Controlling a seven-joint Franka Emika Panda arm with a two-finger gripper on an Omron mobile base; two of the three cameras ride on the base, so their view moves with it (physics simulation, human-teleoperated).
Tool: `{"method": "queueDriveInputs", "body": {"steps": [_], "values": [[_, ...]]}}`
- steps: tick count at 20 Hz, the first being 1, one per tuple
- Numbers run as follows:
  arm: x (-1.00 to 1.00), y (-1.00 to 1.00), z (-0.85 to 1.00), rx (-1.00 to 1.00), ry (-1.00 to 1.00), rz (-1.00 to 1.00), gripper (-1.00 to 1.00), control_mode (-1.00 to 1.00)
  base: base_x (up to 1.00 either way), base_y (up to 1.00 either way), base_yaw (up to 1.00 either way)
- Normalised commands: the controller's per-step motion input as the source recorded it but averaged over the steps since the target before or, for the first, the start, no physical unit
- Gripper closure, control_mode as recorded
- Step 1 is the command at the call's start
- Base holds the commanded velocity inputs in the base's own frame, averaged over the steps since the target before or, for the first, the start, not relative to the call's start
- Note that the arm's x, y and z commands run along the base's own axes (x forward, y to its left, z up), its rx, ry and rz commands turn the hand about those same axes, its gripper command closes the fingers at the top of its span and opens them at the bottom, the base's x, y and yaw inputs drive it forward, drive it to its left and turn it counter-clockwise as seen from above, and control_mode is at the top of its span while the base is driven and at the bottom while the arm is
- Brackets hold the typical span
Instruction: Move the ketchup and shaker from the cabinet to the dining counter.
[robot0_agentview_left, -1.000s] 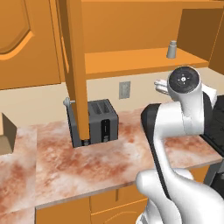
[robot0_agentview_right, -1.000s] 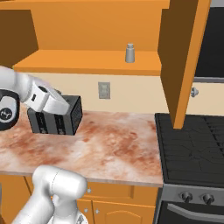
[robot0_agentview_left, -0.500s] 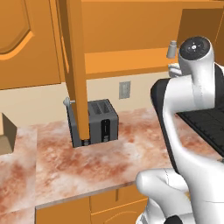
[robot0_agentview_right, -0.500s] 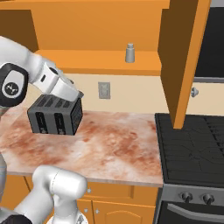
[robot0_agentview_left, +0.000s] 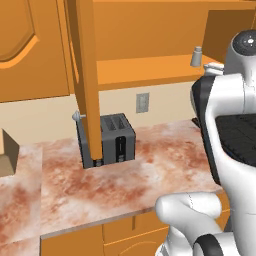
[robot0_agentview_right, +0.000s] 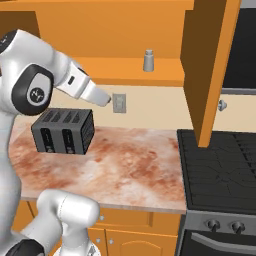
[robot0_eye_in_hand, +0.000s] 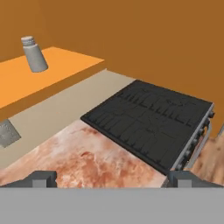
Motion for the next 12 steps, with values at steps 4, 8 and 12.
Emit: {"method": "queueDriveInputs", "body": {"steps": [4, 8, 12], "values": [[0.32, -0.15, 0.25, 0.00, 0.06, 0.10, -1.00, -1.00, 0.00, 0.00, 0.00], [0.32, -0.02, 0.11, 0.00, 0.04, 0.15, -1.00, -1.00, 0.00, 0.00, 0.00], [0.38, 0.00, 0.04, 0.00, -0.06, 0.19, -1.00, -1.00, 0.00, 0.00, 0.00]]}}
